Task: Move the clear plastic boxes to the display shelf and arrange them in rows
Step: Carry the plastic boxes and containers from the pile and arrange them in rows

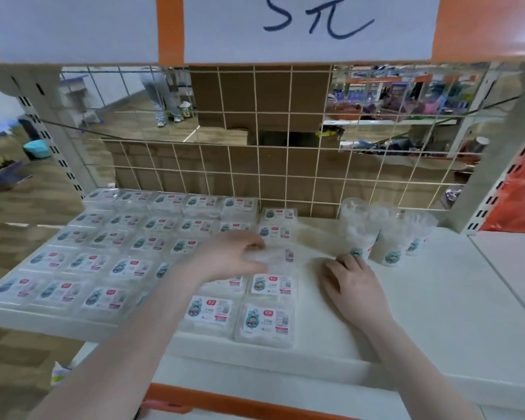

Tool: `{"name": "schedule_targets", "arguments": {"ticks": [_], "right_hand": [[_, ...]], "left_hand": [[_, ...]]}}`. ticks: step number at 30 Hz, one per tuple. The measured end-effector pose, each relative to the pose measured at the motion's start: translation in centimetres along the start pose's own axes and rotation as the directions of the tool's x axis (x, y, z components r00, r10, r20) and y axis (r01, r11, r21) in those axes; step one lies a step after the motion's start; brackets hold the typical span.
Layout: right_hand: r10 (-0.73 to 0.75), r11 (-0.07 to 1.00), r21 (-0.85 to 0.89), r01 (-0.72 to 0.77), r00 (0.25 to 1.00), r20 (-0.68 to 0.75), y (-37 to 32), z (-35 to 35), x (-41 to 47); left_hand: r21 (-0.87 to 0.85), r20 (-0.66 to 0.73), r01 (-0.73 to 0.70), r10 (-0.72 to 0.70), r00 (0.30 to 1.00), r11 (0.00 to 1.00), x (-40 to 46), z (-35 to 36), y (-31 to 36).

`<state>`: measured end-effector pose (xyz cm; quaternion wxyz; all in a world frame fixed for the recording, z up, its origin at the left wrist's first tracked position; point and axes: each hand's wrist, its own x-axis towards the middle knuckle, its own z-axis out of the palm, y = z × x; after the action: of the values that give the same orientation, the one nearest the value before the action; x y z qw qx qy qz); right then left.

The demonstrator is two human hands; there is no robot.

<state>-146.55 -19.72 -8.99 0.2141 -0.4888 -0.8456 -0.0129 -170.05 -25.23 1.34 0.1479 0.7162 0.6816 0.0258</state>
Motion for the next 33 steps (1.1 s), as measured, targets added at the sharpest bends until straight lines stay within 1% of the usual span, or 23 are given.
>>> {"name": "schedule_targets", "arguments": {"ticks": [2, 3, 6, 11, 14, 17, 19, 24, 28, 33], "right_hand": [[0.01, 1.0, 0.01, -0.01, 1.0, 0.004, -0.1, -0.1, 0.0], [0.012, 1.0, 0.011, -0.012, 1.0, 0.005, -0.2, -0.1, -0.1], [0.009, 1.0, 0.019, -0.009, 1.0, -0.024, -0.1, -0.1, -0.1], [0.011, 0.999, 0.04, -0.009, 0.999, -0.052, -0.1, 0.1, -0.1], [0.013, 0.999, 0.046, -0.01, 0.998, -0.063, -0.1, 0.0, -0.1], [0.015, 0.999, 0.044, -0.013, 0.998, -0.062, -0.1, 0.0, -0.1], [0.019, 0.999, 0.051, -0.015, 0.998, -0.065, -0.1, 0.0, -0.1], [0.027, 0.998, 0.054, -0.023, 0.997, -0.067, -0.3, -0.2, -0.1], [0.035, 0.998, 0.044, -0.033, 0.997, -0.062, -0.3, -0.2, 0.0], [0.047, 0.999, 0.021, -0.046, 0.998, -0.036, -0.3, -0.2, 0.0]], "left_hand": [[-0.159, -0.016, 0.037, -0.04, 0.999, 0.987, 0.5, -0.6, -0.7], [-0.206, -0.014, 0.033, -0.037, 0.999, 0.978, 0.8, -0.9, -1.0], [-0.28, 0.0, -0.006, 0.006, 1.0, 0.96, 1.7, -1.3, -1.7], [-0.337, -0.032, -0.054, 0.046, 0.998, 0.94, 2.7, -1.2, -2.1], [-0.251, -0.069, -0.09, 0.075, 0.995, 0.964, 3.2, -0.9, -2.0], [-0.103, -0.051, -0.115, 0.11, 0.993, 0.988, 3.5, -0.4, -1.6], [-0.055, -0.039, -0.114, 0.112, 0.993, 0.992, 3.4, -0.2, -1.4], [-0.036, -0.014, -0.136, 0.136, 0.991, 0.99, 3.9, -0.2, -1.6], [-0.009, -0.027, -0.195, 0.195, 0.98, 0.981, 4.8, -0.3, -1.2], [-0.018, -0.055, -0.269, 0.268, 0.962, 0.963, 6.7, -0.6, 0.1]]}}
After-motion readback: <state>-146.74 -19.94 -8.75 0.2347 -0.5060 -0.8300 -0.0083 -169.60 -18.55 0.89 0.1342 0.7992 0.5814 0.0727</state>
